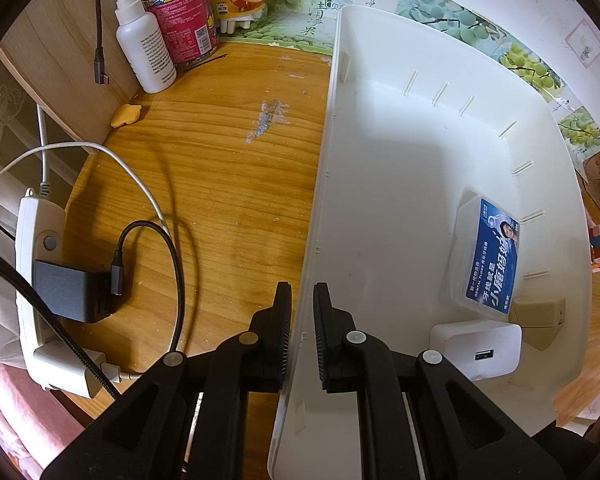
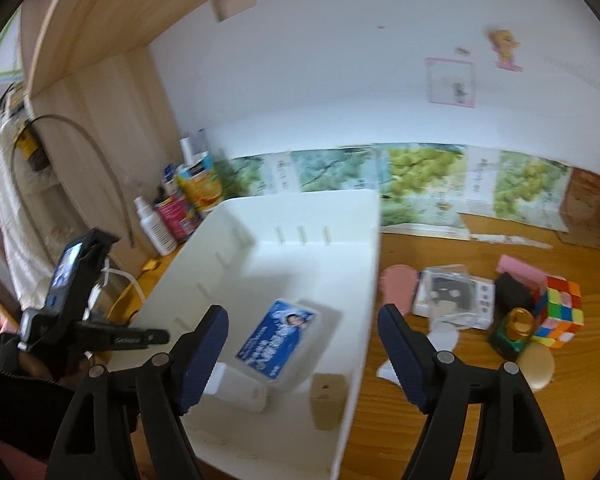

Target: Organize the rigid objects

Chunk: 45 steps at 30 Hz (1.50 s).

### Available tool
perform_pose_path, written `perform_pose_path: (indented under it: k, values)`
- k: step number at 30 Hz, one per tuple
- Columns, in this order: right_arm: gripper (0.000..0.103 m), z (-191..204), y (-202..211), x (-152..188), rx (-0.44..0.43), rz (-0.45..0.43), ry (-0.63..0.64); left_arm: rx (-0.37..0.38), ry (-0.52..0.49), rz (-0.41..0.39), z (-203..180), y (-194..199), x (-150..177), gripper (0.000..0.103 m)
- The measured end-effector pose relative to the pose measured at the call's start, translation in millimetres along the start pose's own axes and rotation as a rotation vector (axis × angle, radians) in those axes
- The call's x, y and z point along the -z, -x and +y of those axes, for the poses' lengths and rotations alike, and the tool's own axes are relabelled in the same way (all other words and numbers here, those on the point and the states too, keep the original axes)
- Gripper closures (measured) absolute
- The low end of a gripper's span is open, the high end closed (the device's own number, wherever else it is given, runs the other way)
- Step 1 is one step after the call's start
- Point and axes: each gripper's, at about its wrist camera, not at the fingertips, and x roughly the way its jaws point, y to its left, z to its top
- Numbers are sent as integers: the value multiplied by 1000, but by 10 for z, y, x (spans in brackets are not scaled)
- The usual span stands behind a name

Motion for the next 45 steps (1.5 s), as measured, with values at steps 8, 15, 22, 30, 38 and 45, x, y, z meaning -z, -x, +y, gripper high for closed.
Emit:
perform_pose_path:
  k: [8,15,22,30,38,45]
  values:
    - [24,-394,-37,61,67,22,-184,0,2,0,-8,2,0,91]
    - [21,-743,-45,150,101,21,-334,-1,2,0,-10,3,1,91]
    - [21,-1027,-154,266,111,62,-477,-2,2,1,-7,3,-3,91]
    - [21,-1265,-294,284,123,47,-540,-2,1,1,-10,3,-4,91]
    - [21,-1316,-459,189,170,45,-474,-6,8,5,12,-9,-7,91]
    - [21,-1281,-599,138,186,19,-419,-12,8,14,13,-32,-17,91]
